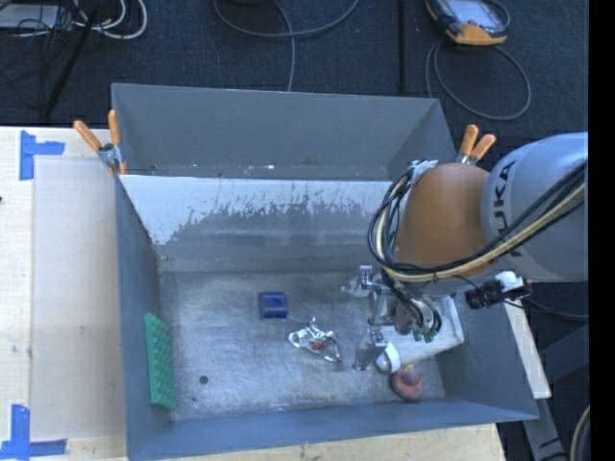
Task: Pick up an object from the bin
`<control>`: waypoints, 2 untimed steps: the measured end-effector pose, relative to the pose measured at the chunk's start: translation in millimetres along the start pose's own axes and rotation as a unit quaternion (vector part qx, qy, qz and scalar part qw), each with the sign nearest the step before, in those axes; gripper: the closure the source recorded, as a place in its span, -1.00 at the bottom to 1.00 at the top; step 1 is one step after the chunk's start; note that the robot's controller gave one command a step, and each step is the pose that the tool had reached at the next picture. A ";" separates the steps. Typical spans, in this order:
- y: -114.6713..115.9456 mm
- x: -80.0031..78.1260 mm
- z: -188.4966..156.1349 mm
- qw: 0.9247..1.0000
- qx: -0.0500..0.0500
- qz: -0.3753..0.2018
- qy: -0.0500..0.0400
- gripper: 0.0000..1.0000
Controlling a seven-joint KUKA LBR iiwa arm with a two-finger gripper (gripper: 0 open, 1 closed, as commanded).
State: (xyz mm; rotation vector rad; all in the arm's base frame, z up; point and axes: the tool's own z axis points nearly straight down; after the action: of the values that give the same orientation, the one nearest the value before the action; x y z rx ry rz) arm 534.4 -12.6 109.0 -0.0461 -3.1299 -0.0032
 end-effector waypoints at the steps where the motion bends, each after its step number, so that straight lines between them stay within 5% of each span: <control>1: 45.5 28.2 37.1 0.997 0.001 0.078 -0.009 -1.00; 2: 46.8 27.2 35.2 0.997 0.000 0.076 -0.009 1.00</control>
Offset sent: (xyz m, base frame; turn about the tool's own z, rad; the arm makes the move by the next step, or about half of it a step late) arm -0.0295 0.0470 -0.0390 0.1560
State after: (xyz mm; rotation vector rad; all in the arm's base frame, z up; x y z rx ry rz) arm 508.2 35.0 74.2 -0.2867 -3.1358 -0.0025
